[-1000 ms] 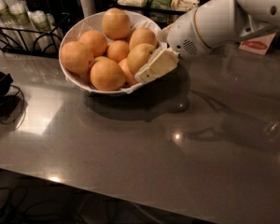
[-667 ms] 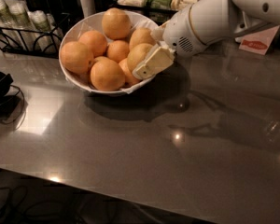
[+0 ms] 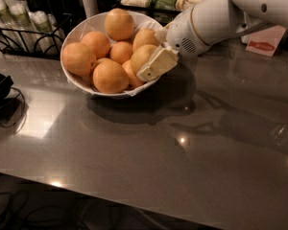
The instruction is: Pick orange from white bowl
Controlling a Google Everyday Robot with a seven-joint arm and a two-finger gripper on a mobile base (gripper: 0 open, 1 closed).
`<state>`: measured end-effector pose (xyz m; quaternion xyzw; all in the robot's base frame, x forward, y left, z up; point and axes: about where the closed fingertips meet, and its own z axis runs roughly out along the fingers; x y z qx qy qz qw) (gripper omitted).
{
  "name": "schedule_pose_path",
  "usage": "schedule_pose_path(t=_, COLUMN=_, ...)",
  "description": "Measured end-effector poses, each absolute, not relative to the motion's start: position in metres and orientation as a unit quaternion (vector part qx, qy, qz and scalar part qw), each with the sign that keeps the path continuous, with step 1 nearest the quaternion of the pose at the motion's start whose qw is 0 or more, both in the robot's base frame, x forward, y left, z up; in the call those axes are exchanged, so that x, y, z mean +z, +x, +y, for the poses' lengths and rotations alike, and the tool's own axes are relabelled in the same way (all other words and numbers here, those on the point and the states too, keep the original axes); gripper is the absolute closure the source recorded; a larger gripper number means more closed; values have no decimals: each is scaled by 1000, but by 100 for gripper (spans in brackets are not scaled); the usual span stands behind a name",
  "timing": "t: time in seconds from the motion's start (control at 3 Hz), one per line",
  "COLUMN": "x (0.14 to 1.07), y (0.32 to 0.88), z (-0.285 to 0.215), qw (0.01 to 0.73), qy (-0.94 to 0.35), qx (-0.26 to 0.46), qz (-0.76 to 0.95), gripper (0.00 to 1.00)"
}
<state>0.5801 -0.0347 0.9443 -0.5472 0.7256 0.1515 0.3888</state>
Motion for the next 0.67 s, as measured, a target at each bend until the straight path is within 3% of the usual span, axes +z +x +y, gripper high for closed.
schedule_pose_path(t=0.67, x=923, y=584, z=-26, qw=363, qy=-558, qx=158, qz=729, gripper=32)
